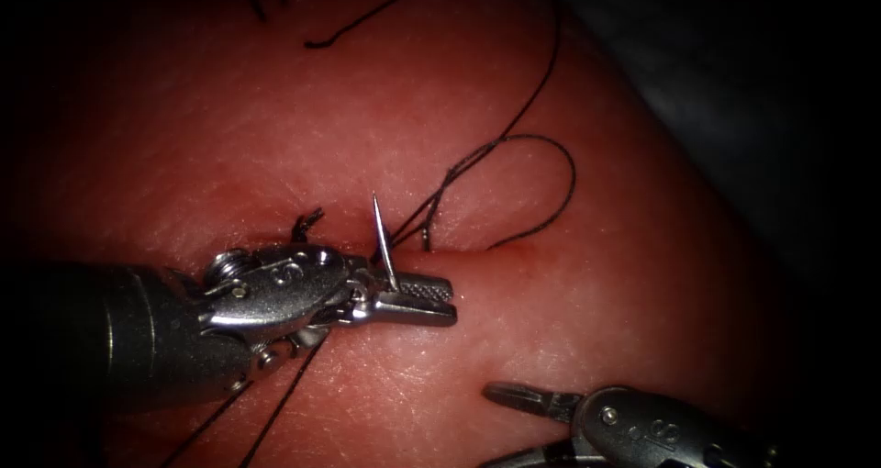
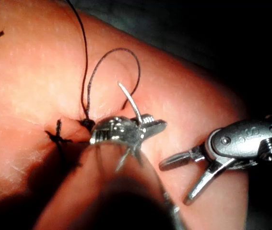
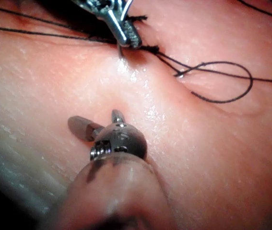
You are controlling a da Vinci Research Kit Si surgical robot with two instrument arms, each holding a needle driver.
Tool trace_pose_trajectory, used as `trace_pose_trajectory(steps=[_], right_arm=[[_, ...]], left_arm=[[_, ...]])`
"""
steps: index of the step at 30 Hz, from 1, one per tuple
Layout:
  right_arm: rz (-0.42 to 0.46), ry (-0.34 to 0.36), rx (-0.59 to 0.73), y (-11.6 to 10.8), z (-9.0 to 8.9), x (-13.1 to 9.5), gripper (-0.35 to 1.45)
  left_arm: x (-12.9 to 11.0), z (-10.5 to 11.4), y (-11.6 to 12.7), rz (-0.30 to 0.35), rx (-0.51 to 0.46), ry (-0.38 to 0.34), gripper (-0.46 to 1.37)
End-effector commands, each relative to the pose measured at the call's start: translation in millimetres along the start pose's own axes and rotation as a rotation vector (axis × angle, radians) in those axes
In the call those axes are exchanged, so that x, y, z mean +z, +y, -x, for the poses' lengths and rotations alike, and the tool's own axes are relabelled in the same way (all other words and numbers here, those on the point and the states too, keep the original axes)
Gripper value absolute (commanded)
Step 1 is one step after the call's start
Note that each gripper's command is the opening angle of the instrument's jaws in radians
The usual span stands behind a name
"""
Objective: Wound Closure
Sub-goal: Use the left gripper to pull the needle through the tissue
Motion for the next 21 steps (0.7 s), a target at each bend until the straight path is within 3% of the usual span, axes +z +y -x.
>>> trace_pose_trajectory(steps=[1,3,15,21], right_arm=[[0.003,-0.009,-0.002,0.2,0.2,0.3,0.97],[0.016,-0.017,-0.012,0.7,0.7,0.7,0.98],[0.067,-0.042,-0.022,1.8,1.0,0.5,0.98],[0.069,-0.054,-0.027,1.8,1.5,0.8,0.95]], left_arm=[[0.0,-0.3,0.4,0.026,-0.037,0.000,-0.35],[-0.4,-0.6,1.1,0.038,-0.136,-0.010,-0.35],[-3.0,-2.8,4.9,0.063,-0.348,-0.045,-0.35],[-5.8,-4.7,9.3,0.148,-0.430,-0.112,-0.35]])
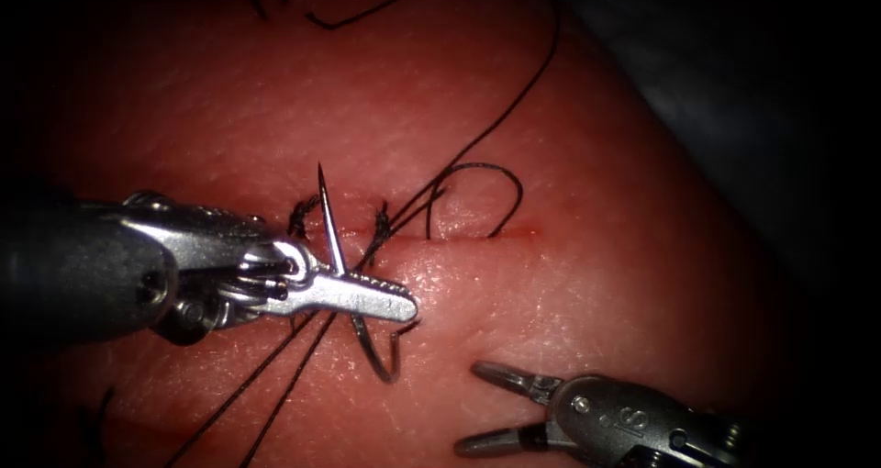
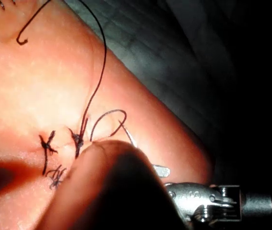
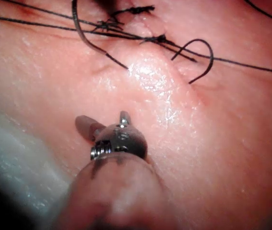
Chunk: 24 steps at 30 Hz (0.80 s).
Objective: Wound Closure
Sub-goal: Use the left gripper to pull the needle through the tissue
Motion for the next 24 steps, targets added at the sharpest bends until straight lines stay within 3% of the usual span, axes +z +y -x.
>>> trace_pose_trajectory(steps=[1,2,6,12,14,17,20,24], right_arm=[[0.000,0.000,-0.002,-0.1,0.1,0.1,0.95],[0.001,0.000,-0.003,-0.2,0.2,0.1,0.95],[0.002,-0.001,-0.006,-0.5,0.5,0.4,0.94],[0.002,-0.001,-0.007,-0.5,0.6,0.3,0.94],[0.001,-0.001,-0.007,-0.6,0.6,0.3,0.94],[0.001,-0.001,-0.007,-0.7,0.7,0.2,0.94],[0.000,-0.001,-0.008,-1.1,0.7,0.3,0.93],[0.000,-0.001,-0.008,-1.2,0.7,0.3,0.92]], left_arm=[[-0.2,-0.1,0.4,0.029,0.002,-0.015,-0.35],[-0.5,0.0,1.0,0.042,0.007,-0.024,-0.35],[-1.5,0.9,3.7,0.141,0.281,-0.003,-0.35],[-1.4,3.1,6.5,0.143,0.773,0.049,-0.35],[-1.3,3.5,7.4,0.096,0.944,0.081,-0.35],[-1.4,3.5,8.4,0.048,1.113,0.105,-0.35],[-1.7,3.2,9.6,-0.030,1.341,0.127,-0.35],[-2.0,2.2,11.1,-0.099,1.497,0.174,-0.35]])
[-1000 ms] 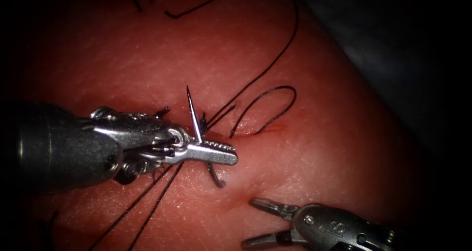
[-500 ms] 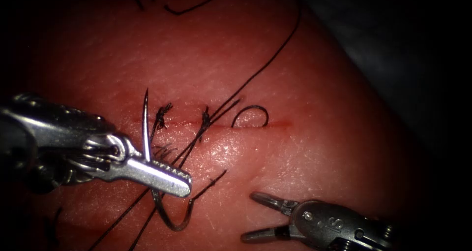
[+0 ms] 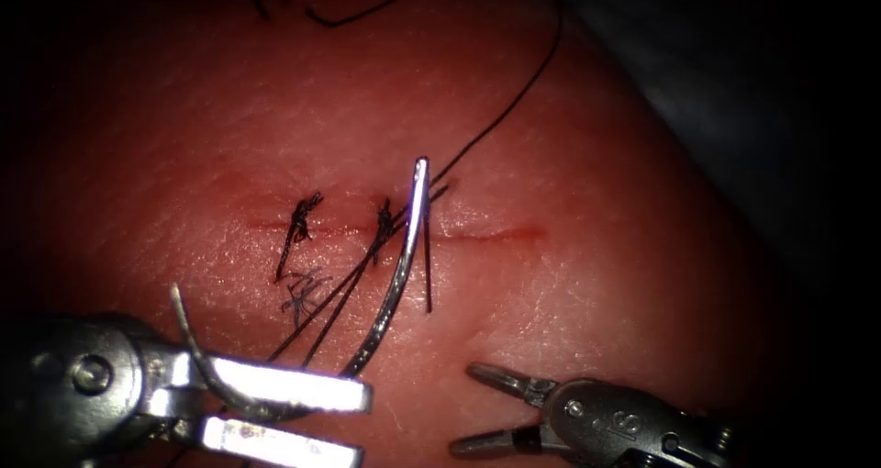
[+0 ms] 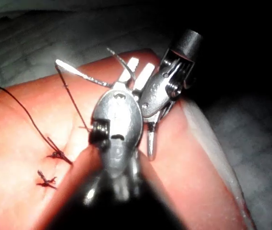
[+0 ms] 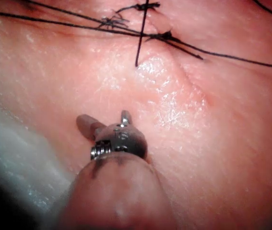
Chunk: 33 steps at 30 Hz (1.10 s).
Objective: Wound Closure
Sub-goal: Use the left gripper to pull the needle through the tissue
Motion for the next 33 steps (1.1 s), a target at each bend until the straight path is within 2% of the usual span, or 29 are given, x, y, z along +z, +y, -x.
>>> trace_pose_trajectory(steps=[1,4,9,17,20,26,33], right_arm=[[0.000,0.000,0.000,0.1,0.0,0.0,0.92],[0.000,0.000,0.000,0.1,0.0,-0.1,0.91],[0.000,0.000,0.000,0.1,0.1,-0.2,0.90],[0.003,0.000,0.001,0.3,0.0,-0.1,0.89],[0.003,-0.001,0.002,0.4,0.0,-0.1,0.89],[0.006,-0.001,0.003,0.4,0.0,0.0,0.89],[0.006,-0.001,0.006,0.3,-0.3,-0.1,0.89]], left_arm=[[-0.2,-0.3,-0.7,-0.029,0.054,-0.010,-0.35],[-0.7,-1.7,-1.6,-0.082,0.157,-0.069,-0.35],[-2.3,-4.5,-3.0,-0.133,0.239,-0.128,-0.35],[-6.7,-10.6,-7.6,-0.204,0.296,-0.124,-0.35],[-8.2,-12.6,-8.5,-0.216,0.308,-0.122,-0.35],[-9.0,-12.8,-7.5,-0.206,0.320,-0.133,-0.35],[-9.5,-11.0,-6.6,-0.210,0.302,-0.127,-0.35]])
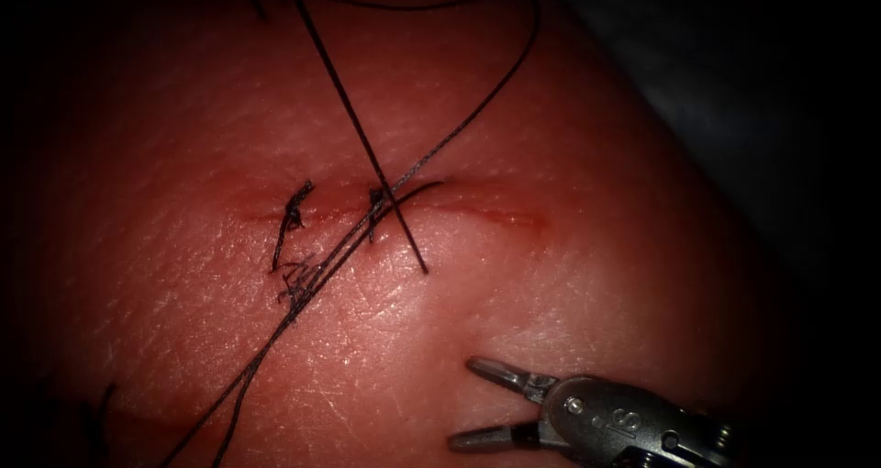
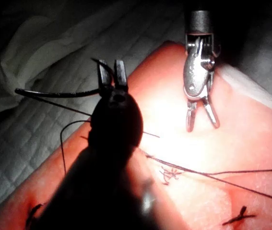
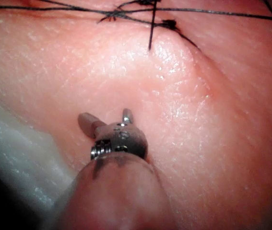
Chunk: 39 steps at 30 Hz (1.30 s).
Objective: Wound Closure
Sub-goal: Pull the string through the cut with the right gripper
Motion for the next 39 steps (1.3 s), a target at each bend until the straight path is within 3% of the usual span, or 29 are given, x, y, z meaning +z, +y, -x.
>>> trace_pose_trajectory(steps=[1,6,11,18,29,39], right_arm=[[0.000,-0.003,0.003,0.1,-0.2,-0.2,0.89],[0.017,0.017,0.019,0.6,-1.7,-1.1,0.90],[0.027,0.026,0.003,1.0,-4.0,-2.4,0.90],[0.031,0.024,-0.032,1.2,-6.4,-2.9,0.90],[0.040,0.029,-0.087,2.2,-9.1,0.4,0.93],[0.064,0.028,-0.156,2.8,-10.5,3.5,0.91]], left_arm=[[0.2,0.5,0.5,0.004,-0.009,0.002,-0.35],[0.6,3.5,3.1,0.010,-0.041,0.007,-0.35],[0.5,7.8,6.0,0.006,-0.079,0.011,-0.35],[0.5,11.8,8.5,0.003,-0.113,0.013,-0.35],[0.4,14.9,10.6,-0.001,-0.147,0.016,-0.35],[0.3,16.0,11.5,-0.002,-0.158,0.017,-0.35]])
